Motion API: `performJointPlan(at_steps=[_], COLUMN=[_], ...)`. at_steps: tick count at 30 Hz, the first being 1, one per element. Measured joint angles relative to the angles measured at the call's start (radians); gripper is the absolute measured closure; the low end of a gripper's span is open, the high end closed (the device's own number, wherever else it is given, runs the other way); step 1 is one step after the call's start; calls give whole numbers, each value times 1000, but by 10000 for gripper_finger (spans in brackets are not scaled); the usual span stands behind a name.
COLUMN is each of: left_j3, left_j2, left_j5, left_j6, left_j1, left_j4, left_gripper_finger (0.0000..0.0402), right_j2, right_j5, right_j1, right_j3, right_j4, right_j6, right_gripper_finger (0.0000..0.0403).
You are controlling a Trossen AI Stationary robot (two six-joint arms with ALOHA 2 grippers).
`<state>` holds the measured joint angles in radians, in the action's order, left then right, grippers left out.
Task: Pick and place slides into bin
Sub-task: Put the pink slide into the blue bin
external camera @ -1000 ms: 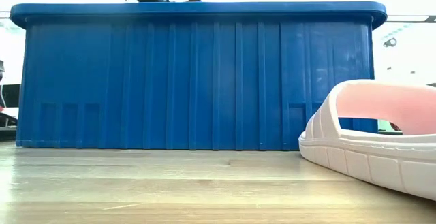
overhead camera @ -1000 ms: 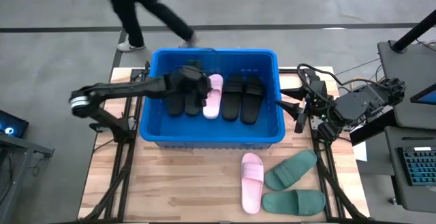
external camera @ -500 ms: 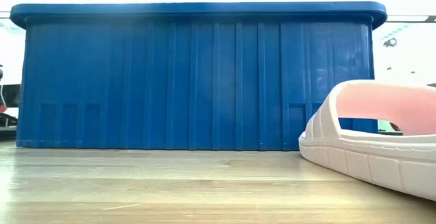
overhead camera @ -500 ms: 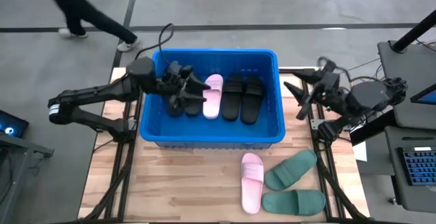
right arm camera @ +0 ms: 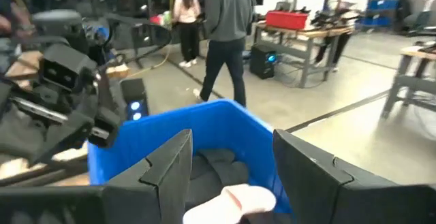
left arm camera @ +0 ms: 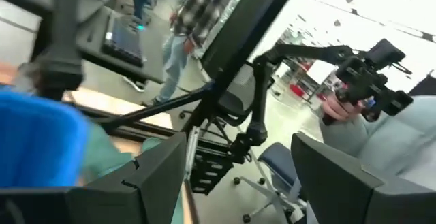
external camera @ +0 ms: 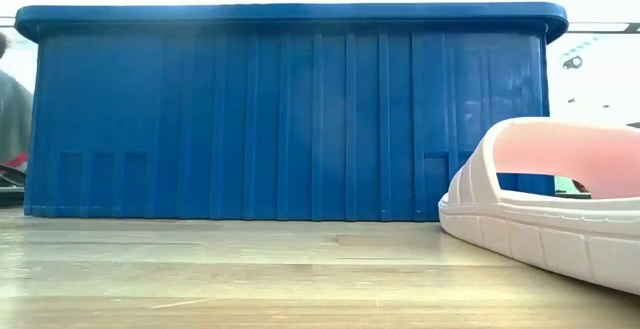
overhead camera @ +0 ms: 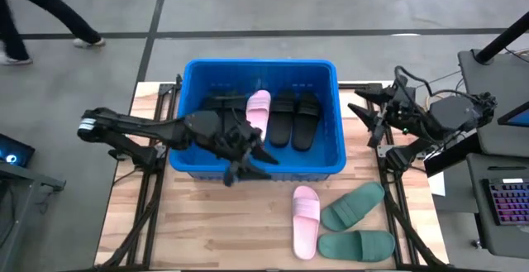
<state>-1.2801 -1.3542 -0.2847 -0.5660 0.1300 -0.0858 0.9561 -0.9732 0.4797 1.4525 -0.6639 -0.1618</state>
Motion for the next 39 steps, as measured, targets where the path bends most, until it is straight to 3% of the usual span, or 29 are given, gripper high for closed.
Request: performJointPlan(at_steps=[5,13,23,27,30,36,39], left_j3=[-173,-433,-450,-459,-484,-560,-592], left_j2=[-137,-304,-491,-573,-623,-715,-762], left_j5=[105,431,450,430,482,713,711], left_j6=[123,313,321,395,414,562,602], left_j1=[98,192,220,253,274,319,328], left_j4=[47,480,489,495,492,493,487], left_gripper_finger=[151,151,151,151,151,151,151], right_j2=[-6,-8,-6,-6,-6,-4,-4], right_j5=[58,70,90,90,90,86,83], right_j1=[0,0,0,0,0,0,0], right_j3=[0,0,0,0,0,0,0], right_j4=[-57,-115,-126,-156,-181,-206,-209], right_j6=[-36,-132,-132,-134,-134,-134,-134], right_gripper_finger=[209,209,209,209,209,209,209])
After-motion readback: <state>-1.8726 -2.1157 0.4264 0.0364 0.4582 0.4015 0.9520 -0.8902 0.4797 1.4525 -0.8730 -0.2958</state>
